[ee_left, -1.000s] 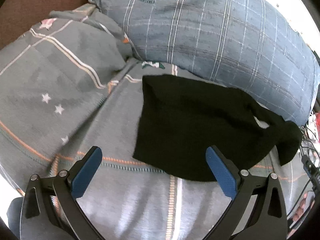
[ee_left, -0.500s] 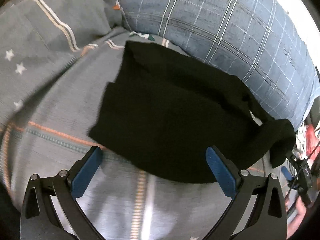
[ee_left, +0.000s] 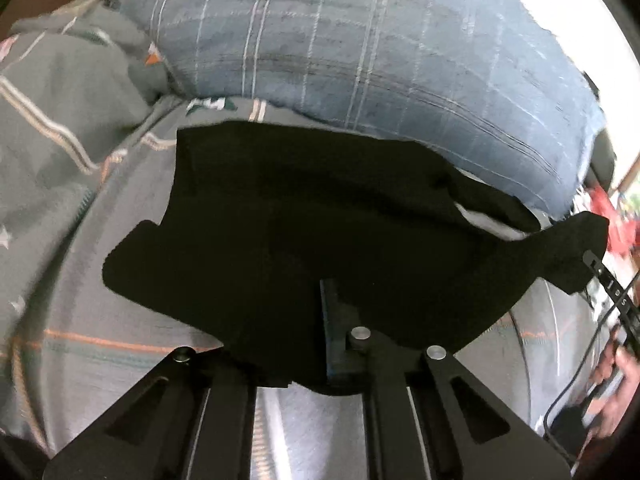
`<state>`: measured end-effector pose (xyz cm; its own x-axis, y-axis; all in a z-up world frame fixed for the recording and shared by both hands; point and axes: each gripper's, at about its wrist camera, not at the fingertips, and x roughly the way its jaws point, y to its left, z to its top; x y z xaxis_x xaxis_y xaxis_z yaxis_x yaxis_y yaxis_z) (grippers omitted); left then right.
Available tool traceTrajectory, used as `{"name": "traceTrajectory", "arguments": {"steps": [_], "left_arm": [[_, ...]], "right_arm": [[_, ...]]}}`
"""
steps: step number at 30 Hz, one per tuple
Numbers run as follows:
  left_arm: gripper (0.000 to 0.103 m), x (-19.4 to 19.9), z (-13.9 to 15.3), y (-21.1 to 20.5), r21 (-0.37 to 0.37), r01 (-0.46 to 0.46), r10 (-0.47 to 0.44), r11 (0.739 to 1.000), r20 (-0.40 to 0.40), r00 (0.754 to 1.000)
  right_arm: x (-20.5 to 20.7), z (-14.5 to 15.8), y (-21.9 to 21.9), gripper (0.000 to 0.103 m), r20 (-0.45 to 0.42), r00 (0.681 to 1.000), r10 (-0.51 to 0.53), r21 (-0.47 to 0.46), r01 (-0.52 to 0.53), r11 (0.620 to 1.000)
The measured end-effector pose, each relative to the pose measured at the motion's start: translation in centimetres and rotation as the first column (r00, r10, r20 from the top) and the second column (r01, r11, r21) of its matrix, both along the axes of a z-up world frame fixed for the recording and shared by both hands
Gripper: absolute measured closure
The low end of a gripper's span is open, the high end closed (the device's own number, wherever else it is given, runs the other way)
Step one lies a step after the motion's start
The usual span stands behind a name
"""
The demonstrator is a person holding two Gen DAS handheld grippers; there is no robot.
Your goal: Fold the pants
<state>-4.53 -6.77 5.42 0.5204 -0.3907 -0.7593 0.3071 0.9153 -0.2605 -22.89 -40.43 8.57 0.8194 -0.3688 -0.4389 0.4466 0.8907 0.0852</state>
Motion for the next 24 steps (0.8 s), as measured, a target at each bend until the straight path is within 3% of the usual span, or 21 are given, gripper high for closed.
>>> {"name": "traceTrajectory", "arguments": {"steps": [4, 6, 7, 9, 10, 13, 15, 17, 20, 24], "left_arm": [[0.095, -1.4, -0.4, 0.4, 0.053, 0.044, -0.044, 0.998, -0.001, 0.999], [0.095, -1.8, -1.4, 0.6, 0.067, 0.057, -0.056, 0.996, -0.020, 0.998], [0.095, -2.0, -1.8, 0.8, 0.065, 0.056, -0.054, 0.996, -0.032, 0.998], [0.091, -2.4, -1.9, 1.1, 0.059, 0.048, -0.046, 0.997, -0.041, 0.998], [0.090, -2.6, -1.8, 1.3, 0.053, 0.047, -0.045, 0.997, -0.039, 0.998], [0.090, -2.7, -1.2, 1.7, 0.039, 0.049, -0.048, 0.998, -0.032, 0.998], [0.090, -2.7, -1.1, 1.6, 0.050, 0.059, -0.057, 0.997, -0.032, 0.998], [0.090, -2.8, -1.2, 1.3, 0.068, 0.061, -0.059, 0.996, -0.027, 0.998], [0.090, -2.9, -1.5, 1.2, 0.071, 0.054, -0.052, 0.996, -0.030, 0.998], [0.090, -2.8, -1.6, 1.5, 0.054, 0.045, -0.043, 0.998, -0.042, 0.998]], "right_arm": [[-1.2, -1.3, 1.3, 0.087, -0.184, 0.982, 0.036, -0.059, -0.048, 0.997], [-2.0, -2.6, 1.8, 0.076, -0.277, 0.961, 0.015, -0.078, -0.038, 0.996], [-2.7, -2.9, 1.7, 0.074, -0.283, 0.959, -0.003, -0.080, -0.021, 0.997], [-4.4, -3.0, 1.0, 0.063, -0.279, 0.959, -0.041, -0.043, 0.030, 0.999], [-5.4, -2.7, 0.4, 0.062, -0.275, 0.960, -0.057, -0.017, 0.054, 0.998], [-8.8, -1.5, -1.2, 0.053, -0.179, 0.980, -0.088, 0.095, 0.107, 0.990], [-9.9, -0.8, -2.1, 0.036, -0.100, 0.994, -0.055, 0.191, 0.073, 0.979], [-9.8, -0.4, -3.3, 0.025, -0.040, 0.999, -0.029, 0.283, 0.039, 0.958], [-8.1, -0.4, -5.3, 0.023, 0.001, 0.999, -0.044, 0.386, 0.040, 0.921], [-3.6, -1.9, -7.9, 0.020, -0.071, 0.996, -0.046, 0.488, 0.075, 0.870]]}}
